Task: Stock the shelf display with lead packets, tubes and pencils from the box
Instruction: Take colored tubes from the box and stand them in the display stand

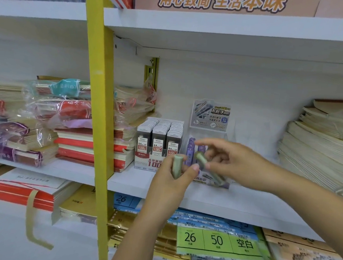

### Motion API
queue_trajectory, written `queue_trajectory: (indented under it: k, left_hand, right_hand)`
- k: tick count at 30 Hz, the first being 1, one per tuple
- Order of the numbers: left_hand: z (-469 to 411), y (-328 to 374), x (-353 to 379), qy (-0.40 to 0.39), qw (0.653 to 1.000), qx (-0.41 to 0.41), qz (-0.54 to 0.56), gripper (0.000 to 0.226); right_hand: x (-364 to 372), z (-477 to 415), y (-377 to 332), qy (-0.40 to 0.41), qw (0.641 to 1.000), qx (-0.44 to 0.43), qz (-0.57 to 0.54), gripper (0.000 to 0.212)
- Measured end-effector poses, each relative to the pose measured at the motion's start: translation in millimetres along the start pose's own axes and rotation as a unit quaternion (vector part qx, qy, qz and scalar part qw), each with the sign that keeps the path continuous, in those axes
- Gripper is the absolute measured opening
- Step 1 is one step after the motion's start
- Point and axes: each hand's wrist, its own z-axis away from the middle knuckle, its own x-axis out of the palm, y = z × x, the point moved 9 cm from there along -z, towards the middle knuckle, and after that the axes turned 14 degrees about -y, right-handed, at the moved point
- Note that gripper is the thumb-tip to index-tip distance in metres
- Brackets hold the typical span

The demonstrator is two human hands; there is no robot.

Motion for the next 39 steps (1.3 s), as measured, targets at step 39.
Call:
queue_trajectory:
  k: [39]
  left_hand:
    - [-17.7,-10.7,-8.9,0.014,0.974,0.04,-0.221,0.011]
  right_hand:
    - [-102.5,-60.0,73.6,0.058,0.947,0.182,0.26,0.021]
